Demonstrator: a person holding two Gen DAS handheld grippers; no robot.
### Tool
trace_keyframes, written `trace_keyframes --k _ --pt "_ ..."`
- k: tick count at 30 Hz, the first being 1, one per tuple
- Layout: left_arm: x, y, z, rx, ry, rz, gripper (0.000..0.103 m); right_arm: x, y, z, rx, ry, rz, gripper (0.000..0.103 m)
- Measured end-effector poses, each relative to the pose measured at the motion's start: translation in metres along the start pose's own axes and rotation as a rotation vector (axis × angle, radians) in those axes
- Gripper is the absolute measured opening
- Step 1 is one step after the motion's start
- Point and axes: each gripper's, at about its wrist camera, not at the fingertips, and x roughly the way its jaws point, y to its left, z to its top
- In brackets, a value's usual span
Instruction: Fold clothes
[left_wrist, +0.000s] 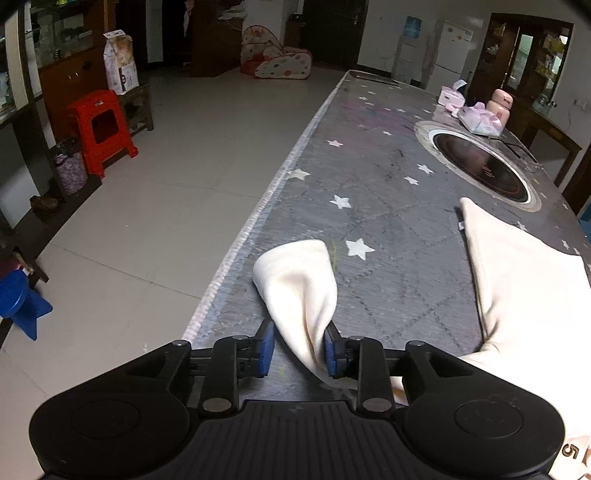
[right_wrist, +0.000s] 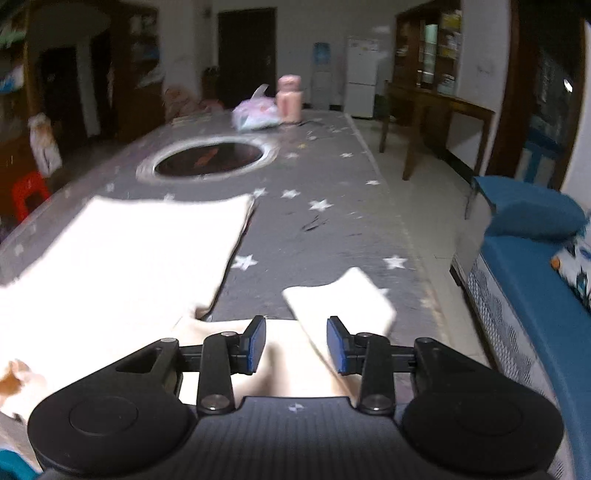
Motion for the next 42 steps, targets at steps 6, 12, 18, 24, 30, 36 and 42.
trace_keyframes --k 6,12,18,24,30,36,42 --pt "0.001 0.011 0.003 -0.024 -0.001 0.044 0.032 0.035 0.012 0.0 -0.119 0.03 -0.088 0.039" --pt "0.001 0.014 0.006 -0.032 -0.004 0.068 0.034 0.025 -0.025 -0.005 -0.05 0.015 -0.292 0.027" --pt "-0.006 -0.003 0.011 0.011 -0.028 0.033 0.035 -0.003 -0.069 -0.021 0.101 0.018 -0.436 0.028" --pt "-0.01 -0.037 0.01 0.076 -0.038 -0.045 0.04 -0.025 -0.02 -0.012 -0.009 -0.07 -0.196 0.028" --pt "-0.018 -0.056 0.007 0.111 -0.047 -0.113 0.043 0.022 0.016 0.001 -0.105 -0.02 -0.086 0.028" --pt "-0.018 -0.05 0.008 0.102 -0.053 -0.082 0.046 0.043 0.017 -0.001 -0.122 0.008 -0.133 0.006" --pt "-0.011 -0.032 0.001 0.07 -0.029 -0.026 0.046 0.011 -0.02 -0.014 -0.064 -0.053 -0.302 0.003"
